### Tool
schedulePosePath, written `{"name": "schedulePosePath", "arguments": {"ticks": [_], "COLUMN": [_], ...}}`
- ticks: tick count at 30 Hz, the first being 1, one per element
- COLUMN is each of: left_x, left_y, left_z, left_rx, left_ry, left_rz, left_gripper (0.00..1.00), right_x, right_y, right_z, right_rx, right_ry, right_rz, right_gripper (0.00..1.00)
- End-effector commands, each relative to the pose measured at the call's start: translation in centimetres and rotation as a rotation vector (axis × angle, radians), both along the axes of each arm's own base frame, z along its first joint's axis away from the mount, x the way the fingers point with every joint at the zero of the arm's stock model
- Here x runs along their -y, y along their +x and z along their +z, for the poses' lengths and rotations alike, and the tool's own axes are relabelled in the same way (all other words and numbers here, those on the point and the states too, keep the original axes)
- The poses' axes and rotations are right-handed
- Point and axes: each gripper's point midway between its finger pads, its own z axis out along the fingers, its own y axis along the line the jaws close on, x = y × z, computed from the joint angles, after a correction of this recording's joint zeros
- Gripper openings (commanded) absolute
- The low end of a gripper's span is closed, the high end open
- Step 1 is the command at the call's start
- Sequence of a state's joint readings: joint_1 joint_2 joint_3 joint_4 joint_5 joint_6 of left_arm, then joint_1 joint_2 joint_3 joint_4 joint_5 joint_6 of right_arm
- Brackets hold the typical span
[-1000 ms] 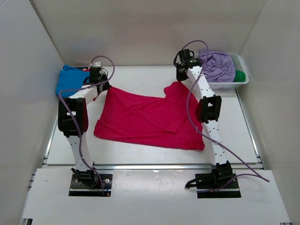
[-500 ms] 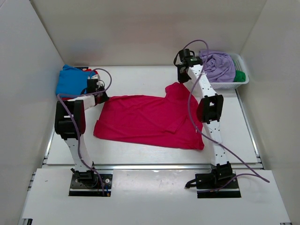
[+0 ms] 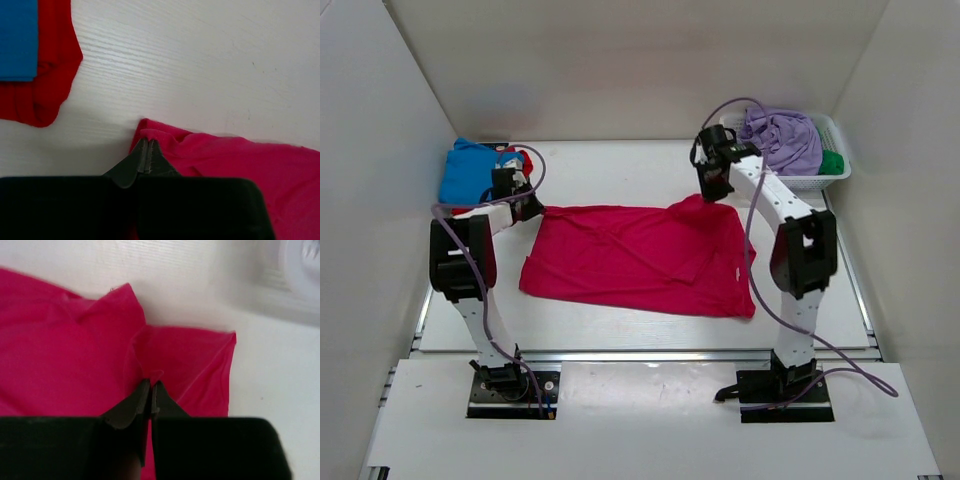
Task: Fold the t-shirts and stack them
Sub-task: Fold the other side of the tshirt into a rectangle
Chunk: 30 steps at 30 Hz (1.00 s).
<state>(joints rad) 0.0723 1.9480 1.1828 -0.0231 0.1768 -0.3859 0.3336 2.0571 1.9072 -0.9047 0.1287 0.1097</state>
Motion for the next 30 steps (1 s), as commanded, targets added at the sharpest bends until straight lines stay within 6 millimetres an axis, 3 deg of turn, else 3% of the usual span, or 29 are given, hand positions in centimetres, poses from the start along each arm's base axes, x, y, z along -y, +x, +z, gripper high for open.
{"name": "schedulePosePath", "arguments": {"ticks": [1, 6, 11, 16, 18, 19, 22, 30], "left_x": [0.5, 0.7, 1.5, 0.5, 0.0, -0.7, -1.4, -1.8], "left_y": [-0.7, -1.9, -4.4, -6.3, -6.9, -7.4, -8.5, -11.1], "left_z": [5.0, 5.5, 5.2, 4.8, 4.9, 4.8, 5.0, 4.7], "left_rx": [0.089, 0.078, 0.053, 0.013, 0.006, -0.002, -0.016, -0.069], "left_ry": [-0.023, -0.039, -0.033, -0.016, -0.018, 0.001, 0.025, 0.065], "left_rz": [-0.042, -0.075, -0.097, -0.062, -0.051, -0.027, -0.013, -0.012], "left_gripper": [0.0, 0.0, 0.0, 0.0, 0.0, 0.0, 0.0, 0.0], "right_x": [0.2, 0.3, 0.2, -0.2, 0.0, -0.5, -0.3, 0.4], "right_y": [-0.6, -4.0, -7.1, -9.5, -10.8, -11.0, -12.3, -15.5], "right_z": [1.7, 2.1, 2.1, 1.8, 0.5, 1.3, 1.1, 0.7], "right_rx": [0.133, 0.199, 0.193, 0.183, 0.154, 0.175, 0.174, 0.165], "right_ry": [0.054, 0.119, 0.191, 0.214, 0.211, 0.23, 0.256, 0.282], "right_rz": [0.051, 0.109, 0.154, 0.18, 0.183, 0.197, 0.196, 0.188], "right_gripper": [0.0, 0.0, 0.0, 0.0, 0.0, 0.0, 0.0, 0.0]}}
